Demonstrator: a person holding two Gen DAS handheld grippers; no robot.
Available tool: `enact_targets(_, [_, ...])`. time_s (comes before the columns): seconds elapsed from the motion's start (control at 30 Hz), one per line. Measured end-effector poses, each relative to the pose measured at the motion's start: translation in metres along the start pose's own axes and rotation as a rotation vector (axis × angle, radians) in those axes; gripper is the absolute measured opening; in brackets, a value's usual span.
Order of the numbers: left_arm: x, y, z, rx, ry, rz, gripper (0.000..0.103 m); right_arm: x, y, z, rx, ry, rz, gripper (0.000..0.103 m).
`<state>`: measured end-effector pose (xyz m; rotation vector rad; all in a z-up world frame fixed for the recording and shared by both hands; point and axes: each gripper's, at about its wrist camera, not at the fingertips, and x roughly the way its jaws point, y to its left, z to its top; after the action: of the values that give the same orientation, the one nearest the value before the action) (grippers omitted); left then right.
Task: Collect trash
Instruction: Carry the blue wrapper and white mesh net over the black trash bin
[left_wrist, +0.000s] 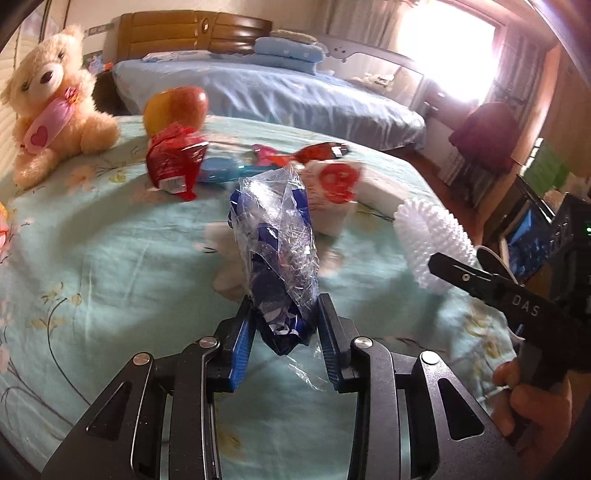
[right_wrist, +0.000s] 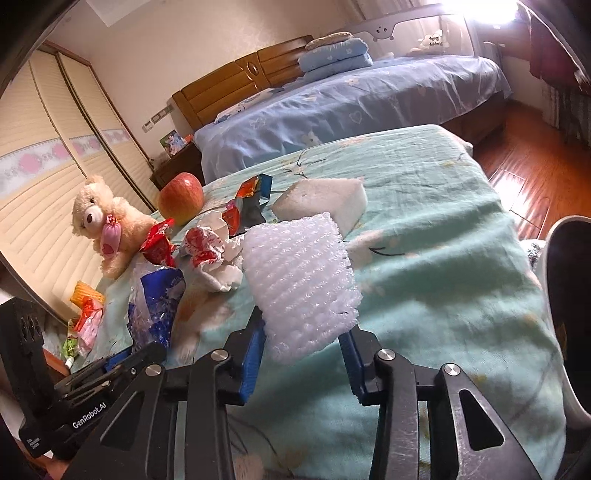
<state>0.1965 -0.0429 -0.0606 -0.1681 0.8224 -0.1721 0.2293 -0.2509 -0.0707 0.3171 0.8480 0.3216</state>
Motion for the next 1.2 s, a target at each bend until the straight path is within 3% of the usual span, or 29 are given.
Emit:
enact_targets(0.7, [-0.007,-0.11,-0.015,0.208,0.019,-0.143,0.032,-0.078,-0.051,-0.027,0.056,-0.099,-0.084,0.039])
enact_targets(1.2, [-0.001,-0.16,-0.016,0.298,0.027,-0.198,0.032,-0.111,-0.091,-0.035,0.096,-0.143,-0.162,0.039])
